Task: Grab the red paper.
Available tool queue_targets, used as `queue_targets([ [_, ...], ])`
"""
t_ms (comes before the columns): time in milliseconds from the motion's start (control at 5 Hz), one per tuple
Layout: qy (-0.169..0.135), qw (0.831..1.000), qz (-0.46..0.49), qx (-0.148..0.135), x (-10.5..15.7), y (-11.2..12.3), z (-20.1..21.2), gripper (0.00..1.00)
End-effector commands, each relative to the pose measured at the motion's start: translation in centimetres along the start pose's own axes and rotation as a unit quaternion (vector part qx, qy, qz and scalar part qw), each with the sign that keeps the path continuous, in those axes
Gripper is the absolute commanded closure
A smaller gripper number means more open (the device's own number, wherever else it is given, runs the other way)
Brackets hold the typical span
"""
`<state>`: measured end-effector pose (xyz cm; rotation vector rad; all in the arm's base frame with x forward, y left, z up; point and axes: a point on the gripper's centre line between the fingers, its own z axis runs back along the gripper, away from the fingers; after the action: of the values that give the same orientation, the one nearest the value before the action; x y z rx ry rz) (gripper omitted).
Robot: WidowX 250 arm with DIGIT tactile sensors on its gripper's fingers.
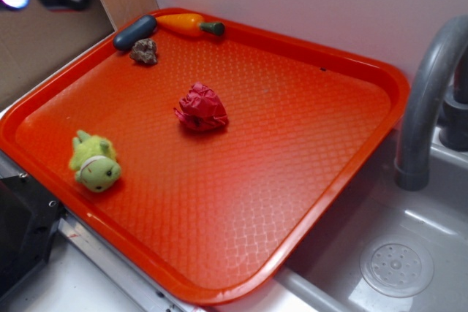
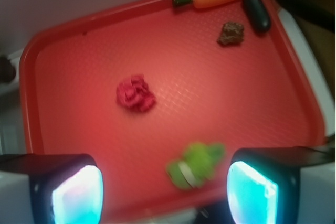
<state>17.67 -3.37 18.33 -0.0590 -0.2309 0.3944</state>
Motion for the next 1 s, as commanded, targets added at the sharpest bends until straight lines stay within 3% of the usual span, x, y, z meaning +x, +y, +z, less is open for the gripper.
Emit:
queue_targets([
  [0, -0.009, 0.999, -0.013, -0.03, 3.0, -2.6, -5.2, 0.0],
  [400, 0.026, 0.999, -0.042, 0.001, 5.0, -3.1, -10.7, 0.0],
  [800, 0.063, 0.994, -0.087, 0.025, 4.7, -3.4, -14.9, 0.0],
])
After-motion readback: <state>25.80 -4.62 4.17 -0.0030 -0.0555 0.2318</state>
